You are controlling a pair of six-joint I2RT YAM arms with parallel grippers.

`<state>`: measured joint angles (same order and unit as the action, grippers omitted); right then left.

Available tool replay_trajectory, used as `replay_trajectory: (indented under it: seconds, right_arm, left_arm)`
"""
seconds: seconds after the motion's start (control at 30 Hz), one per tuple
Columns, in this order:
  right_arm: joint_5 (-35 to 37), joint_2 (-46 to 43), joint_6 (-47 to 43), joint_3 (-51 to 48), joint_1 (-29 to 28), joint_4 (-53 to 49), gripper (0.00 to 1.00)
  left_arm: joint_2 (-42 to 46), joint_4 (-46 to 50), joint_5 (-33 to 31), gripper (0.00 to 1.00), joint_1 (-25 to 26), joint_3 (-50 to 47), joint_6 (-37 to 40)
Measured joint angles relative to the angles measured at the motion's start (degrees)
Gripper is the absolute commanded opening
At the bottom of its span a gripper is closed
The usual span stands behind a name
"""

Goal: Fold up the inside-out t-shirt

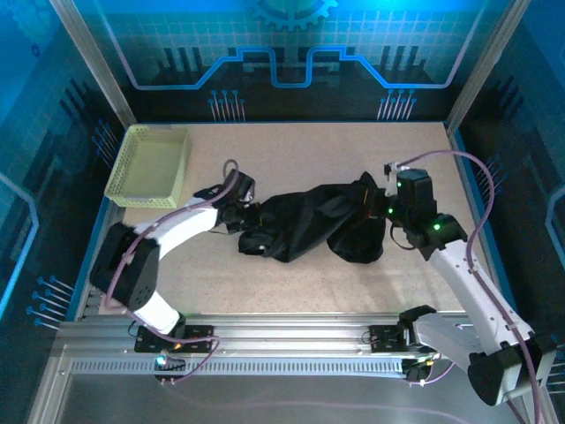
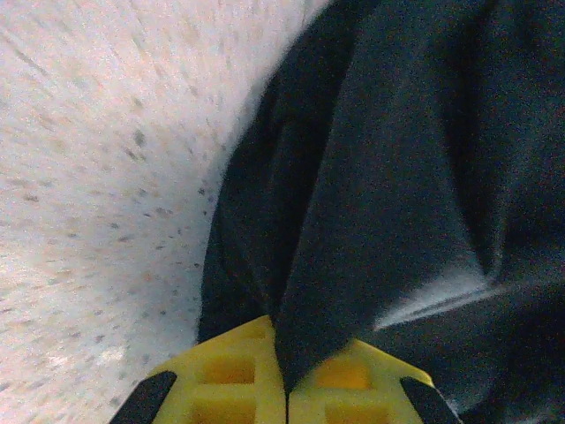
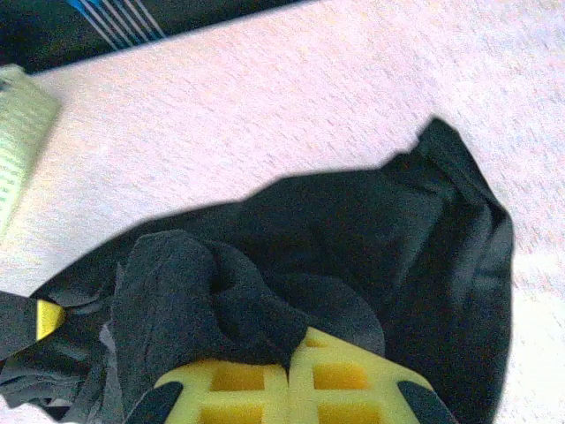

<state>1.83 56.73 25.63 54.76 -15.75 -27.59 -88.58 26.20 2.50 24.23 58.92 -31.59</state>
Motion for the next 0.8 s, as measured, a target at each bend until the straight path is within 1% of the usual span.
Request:
replay_trajectory:
  seconds: [0.07, 0.13, 0.23, 0.3, 0.37, 0.43, 0.47, 0.53, 0.6, 0.63, 0.7, 0.73, 0.77, 0.8]
  right_arm:
    - [-2.23, 0.87, -0.39, 4.59, 0.0, -0.02, 0.0]
    - [-4.35, 1.99, -0.83, 10.32, -0.63, -0.22, 0.0]
    - [-6.36, 3.28, -1.7, 18.08, -3.39, -0.15, 0.0]
    - [-6.8, 3.8, -1.92, 21.57, -5.35, 0.17, 0.0]
    - [-6.4, 4.37, -1.95, 23.5, -6.12, 0.24, 0.0]
    - [-5.22, 5.68, -2.05, 23.69, -5.75, 0.17, 0.0]
    - [-5.05, 6.56, -2.08, 23.52, -5.29, 0.11, 0.0]
    - [-5.07, 9.51, -1.99, 22.27, -3.78, 0.26, 0.02]
    - [-5.22, 13.33, -1.62, 19.8, -2.21, 0.63, 0.14]
    - [-5.2, 15.43, -1.31, 18.16, -1.64, 0.61, 0.24]
    - [-4.76, 19.06, -0.68, 14.73, -0.9, 0.61, 0.43]
    - [-4.2, 20.59, -0.2, 12.96, -0.66, 0.39, 0.5]
    - [-3.56, 21.49, -0.15, 11.78, -0.55, 0.15, 0.55]
    - [-2.73, 22.36, 0.57, 10.34, -0.28, -0.22, 0.59]
  left_arm:
    - [8.22, 2.4, -1.77, 0.0, -2.05, 1.88, 0.04]
    - [17.79, 5.09, -4.28, 0.0, -3.5, 6.67, 0.52]
    - [29.0, 5.6, -5.73, 0.0, -3.72, 16.31, 1.68]
    - [33.94, 5.53, -5.55, 0.0, -3.65, 21.62, 1.95]
    - [36.57, 5.27, -4.39, 0.0, -3.65, 25.33, 1.9]
    - [36.98, 4.0, -2.19, 0.0, -2.89, 26.36, 1.57]
    - [36.59, 3.5, -1.46, 0.0, -1.99, 25.66, 1.49]
    - [33.66, 3.52, -0.7, 0.0, 2.14, 23.12, 1.44]
    - [28.68, 3.37, -0.44, 0.0, 6.8, 20.72, 0.87]
    - [25.73, 2.89, -0.07, 0.0, 8.76, 19.32, 0.15]
    - [19.74, 0.66, 0.87, 0.05, 11.93, 15.3, -1.68]
    - [16.39, -0.52, 1.53, 0.07, 13.49, 12.9, -3.15]
    - [13.86, -1.31, 1.9, 0.13, 14.58, 11.19, -4.44]
    - [10.75, -2.14, 2.45, 0.25, 15.85, 9.68, -5.88]
